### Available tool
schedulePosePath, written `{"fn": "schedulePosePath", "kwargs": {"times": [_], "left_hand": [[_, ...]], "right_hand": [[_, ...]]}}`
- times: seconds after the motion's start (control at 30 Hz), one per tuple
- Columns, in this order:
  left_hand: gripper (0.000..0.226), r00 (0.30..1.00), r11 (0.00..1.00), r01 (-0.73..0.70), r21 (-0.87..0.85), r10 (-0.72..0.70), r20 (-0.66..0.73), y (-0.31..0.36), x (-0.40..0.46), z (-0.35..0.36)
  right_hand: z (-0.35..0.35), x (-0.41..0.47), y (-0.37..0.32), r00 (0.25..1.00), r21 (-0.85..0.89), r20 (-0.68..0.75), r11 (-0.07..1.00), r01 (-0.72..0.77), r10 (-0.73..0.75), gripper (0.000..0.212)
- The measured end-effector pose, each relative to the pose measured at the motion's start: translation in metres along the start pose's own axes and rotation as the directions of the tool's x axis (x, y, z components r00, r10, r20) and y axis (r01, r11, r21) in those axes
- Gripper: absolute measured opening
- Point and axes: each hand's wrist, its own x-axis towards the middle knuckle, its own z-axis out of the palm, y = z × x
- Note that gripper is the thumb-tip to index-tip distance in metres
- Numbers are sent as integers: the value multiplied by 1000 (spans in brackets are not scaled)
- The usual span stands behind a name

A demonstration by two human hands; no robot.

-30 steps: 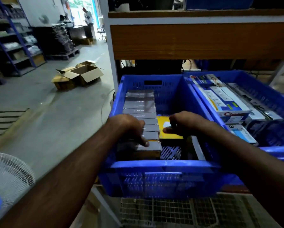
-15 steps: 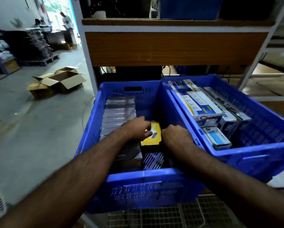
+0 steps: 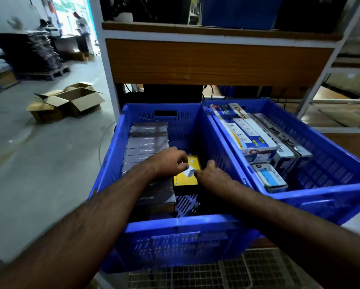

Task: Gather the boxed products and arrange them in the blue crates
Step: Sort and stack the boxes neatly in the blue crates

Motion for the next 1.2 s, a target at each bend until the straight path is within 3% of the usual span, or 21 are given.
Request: {"fn": "schedulePosePath", "kwargs": {"times": [0.1, 0.2, 0.33, 0.43, 0.47, 0.53, 0.6, 1.0, 1.1, 1.2], "left_hand": [[25, 998, 1000, 0, -12, -1, -59, 0, -2, -7], [22, 958, 996, 17, -92, -43, -282, -1, -2, -16], [25, 784, 911, -12, -412, -248, -570, -2, 0, -33], [24, 689, 787, -16, -617, -439, -577, 2, -2, -46], [24, 703, 753, -7, -658, -464, -539, 3, -3, -48], [27, 772, 717, 28, -697, -459, -441, 2, -6, -46], [31, 811, 680, 40, -732, -449, -374, -6, -7, -41], [17, 771, 402, -42, -915, -569, -286, -14, -8, -48], [16, 779, 371, -58, -927, -564, -274, -14, -8, -52], [28, 774, 372, -72, -926, -564, -287, -14, -9, -52]], "right_hand": [[-3, 0, 1, 999, 42, -41, 999, 2, 0, 32], [-24, -2, 3, 976, 64, -215, 997, -30, 43, 33], [-58, 16, 19, 820, 261, -572, 954, 151, 27, 48], [-74, 44, 29, 703, 541, -695, 755, 370, 153, 53], [-74, 54, 32, 715, 654, -665, 629, 421, 213, 53], [-69, 68, 31, 812, 836, -526, 325, 442, 251, 52], [-56, 75, 30, 875, 897, -439, 149, 416, 202, 52], [-40, 88, 37, 946, 950, -311, 5, 312, 87, 56], [-38, 90, 37, 947, 949, -314, 18, 313, 74, 58], [-39, 89, 37, 956, 955, -290, -45, 292, 51, 56]]}}
